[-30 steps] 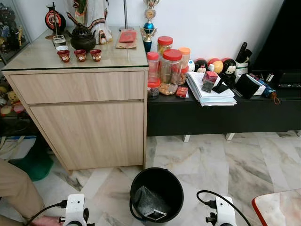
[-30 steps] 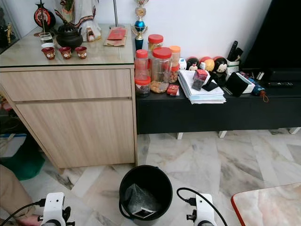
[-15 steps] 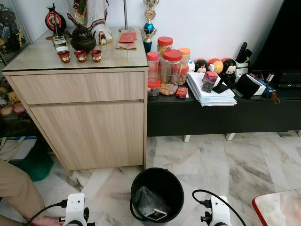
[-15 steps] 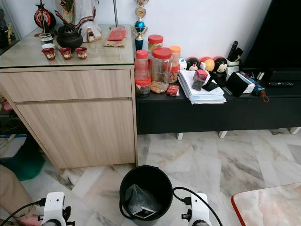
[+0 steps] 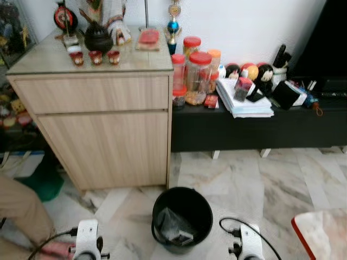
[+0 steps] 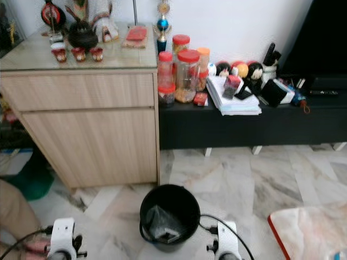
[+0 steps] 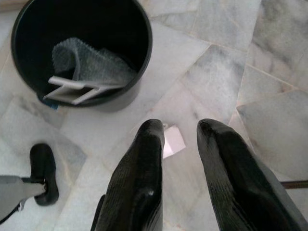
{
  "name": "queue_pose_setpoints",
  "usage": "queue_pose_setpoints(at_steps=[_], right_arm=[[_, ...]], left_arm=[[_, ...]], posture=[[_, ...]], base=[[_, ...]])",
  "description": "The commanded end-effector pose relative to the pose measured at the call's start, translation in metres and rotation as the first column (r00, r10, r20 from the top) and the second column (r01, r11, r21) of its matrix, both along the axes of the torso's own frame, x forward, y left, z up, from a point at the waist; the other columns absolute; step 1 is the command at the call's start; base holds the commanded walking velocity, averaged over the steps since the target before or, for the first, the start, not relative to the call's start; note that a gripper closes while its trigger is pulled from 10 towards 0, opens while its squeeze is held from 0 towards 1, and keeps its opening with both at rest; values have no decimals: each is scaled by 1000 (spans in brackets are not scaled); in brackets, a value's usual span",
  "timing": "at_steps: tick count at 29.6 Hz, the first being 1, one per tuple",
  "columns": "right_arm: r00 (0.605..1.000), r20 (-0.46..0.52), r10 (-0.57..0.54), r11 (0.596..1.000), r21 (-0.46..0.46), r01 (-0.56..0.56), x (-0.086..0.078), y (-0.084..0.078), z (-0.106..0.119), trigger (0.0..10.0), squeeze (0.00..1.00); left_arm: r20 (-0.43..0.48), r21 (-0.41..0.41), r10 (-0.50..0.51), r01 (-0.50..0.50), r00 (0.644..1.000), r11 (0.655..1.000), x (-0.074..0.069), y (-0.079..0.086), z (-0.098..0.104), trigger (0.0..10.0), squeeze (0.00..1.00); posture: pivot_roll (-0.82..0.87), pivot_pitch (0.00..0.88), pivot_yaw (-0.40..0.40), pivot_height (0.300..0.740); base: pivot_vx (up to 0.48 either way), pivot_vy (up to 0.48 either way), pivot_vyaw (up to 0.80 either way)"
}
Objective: Picking trash to rubbish bin
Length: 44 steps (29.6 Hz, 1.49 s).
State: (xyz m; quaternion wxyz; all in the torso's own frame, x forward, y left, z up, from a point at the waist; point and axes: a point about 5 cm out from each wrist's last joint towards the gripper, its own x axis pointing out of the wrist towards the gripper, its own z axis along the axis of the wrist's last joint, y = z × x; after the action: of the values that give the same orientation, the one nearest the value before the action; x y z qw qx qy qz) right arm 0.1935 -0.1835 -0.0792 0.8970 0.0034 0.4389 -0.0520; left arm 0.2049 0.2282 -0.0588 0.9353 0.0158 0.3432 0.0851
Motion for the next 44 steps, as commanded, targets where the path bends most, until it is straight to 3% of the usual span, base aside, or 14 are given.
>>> queue_pose_setpoints(at_steps=[1,28,44], right_arm=[[1000,-3,5,1000,7,-5,1,2,0,10000,0],[999,-2,50,999,11,-50,2,9,0,10000,0],[997,3,82,997,13,-82,3,14,0,10000,0]], left_arm=[[-10,-3,4,-4,1000,1000,-1,1,-1,10000,0],[-4,-6,-1,1,1000,1000,1,0,0,10000,0],[1,3,-4,4,1000,1000,2,0,1,10000,0]], posture=[[59,0,-27,740],[59,0,-32,740],[58,0,-30,740]], base=[[-326,0,0],[-320,0,0],[0,0,0]])
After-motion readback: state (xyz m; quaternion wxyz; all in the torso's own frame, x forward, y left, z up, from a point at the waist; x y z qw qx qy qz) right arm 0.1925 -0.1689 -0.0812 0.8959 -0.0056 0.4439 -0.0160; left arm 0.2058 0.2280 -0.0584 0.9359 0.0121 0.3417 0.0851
